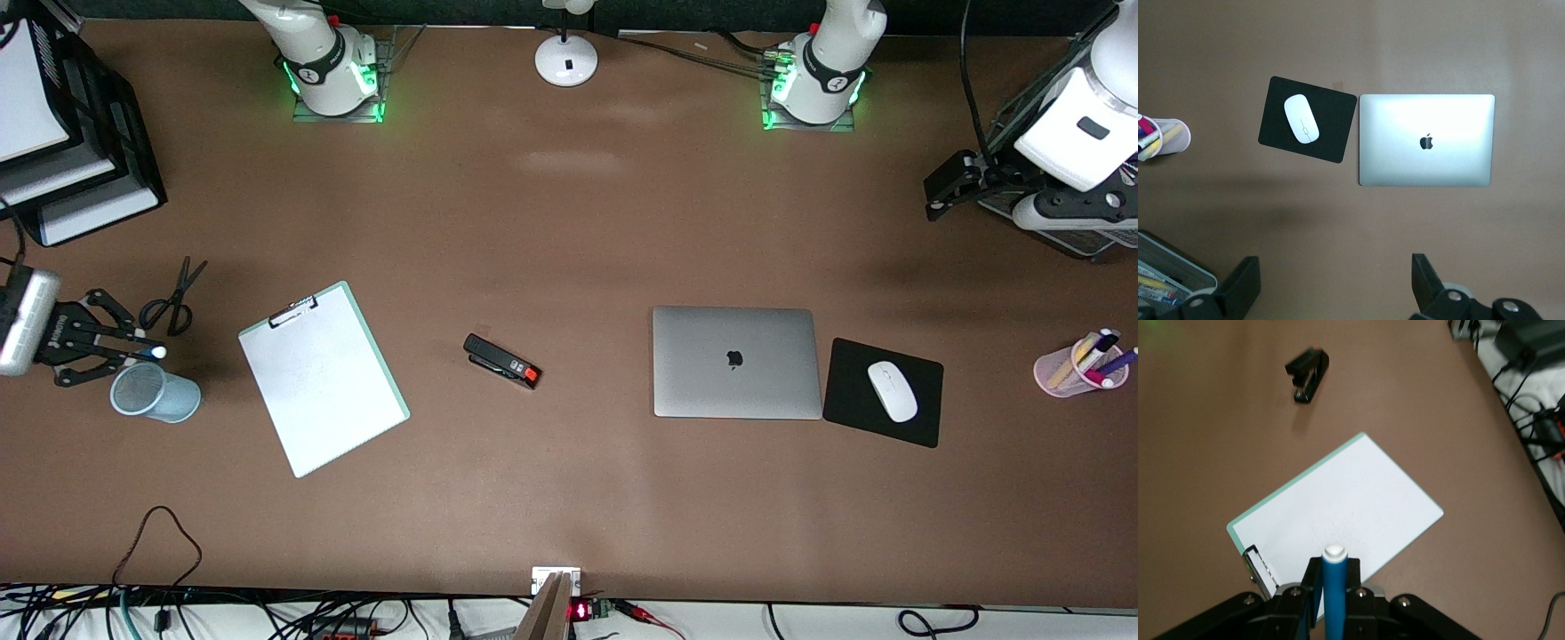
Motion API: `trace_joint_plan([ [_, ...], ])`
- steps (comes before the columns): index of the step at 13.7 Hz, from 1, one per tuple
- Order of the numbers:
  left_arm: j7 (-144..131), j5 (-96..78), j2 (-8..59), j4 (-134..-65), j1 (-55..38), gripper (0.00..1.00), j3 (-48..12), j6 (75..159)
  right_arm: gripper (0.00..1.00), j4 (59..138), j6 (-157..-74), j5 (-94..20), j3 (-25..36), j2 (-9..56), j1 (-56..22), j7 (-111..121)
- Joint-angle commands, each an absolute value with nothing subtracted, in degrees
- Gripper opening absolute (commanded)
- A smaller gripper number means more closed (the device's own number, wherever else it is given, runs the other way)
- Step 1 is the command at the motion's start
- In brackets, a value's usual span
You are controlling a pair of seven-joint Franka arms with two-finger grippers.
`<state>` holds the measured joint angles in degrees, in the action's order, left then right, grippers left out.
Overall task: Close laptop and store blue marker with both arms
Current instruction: 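Carry the blue marker over the mesh cup with the right gripper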
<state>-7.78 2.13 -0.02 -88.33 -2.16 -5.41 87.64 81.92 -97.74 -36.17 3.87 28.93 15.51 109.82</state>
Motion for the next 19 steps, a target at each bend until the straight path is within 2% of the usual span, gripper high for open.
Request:
trace_joint_plan([
  [1,-6.5,1.23,-2.02,-90.62,-2.29,1.0,-5.27,88.42,0.0,80.08,-96.59,-42.17,3.25,31.28,17.66,113.9],
  [3,-6.5,1.14,-2.02,-90.7,-2.29,1.0,-5.27,88.42,0.0,77.53,-95.89,-42.36,3.25,32.43,18.37,114.17],
  [19,-7.03,1.23,-0.88,-90.53,-3.08,1.0,-6.06,88.33,0.0,76.03,-96.15,-44.91,3.16,39.55,23.55,131.13],
])
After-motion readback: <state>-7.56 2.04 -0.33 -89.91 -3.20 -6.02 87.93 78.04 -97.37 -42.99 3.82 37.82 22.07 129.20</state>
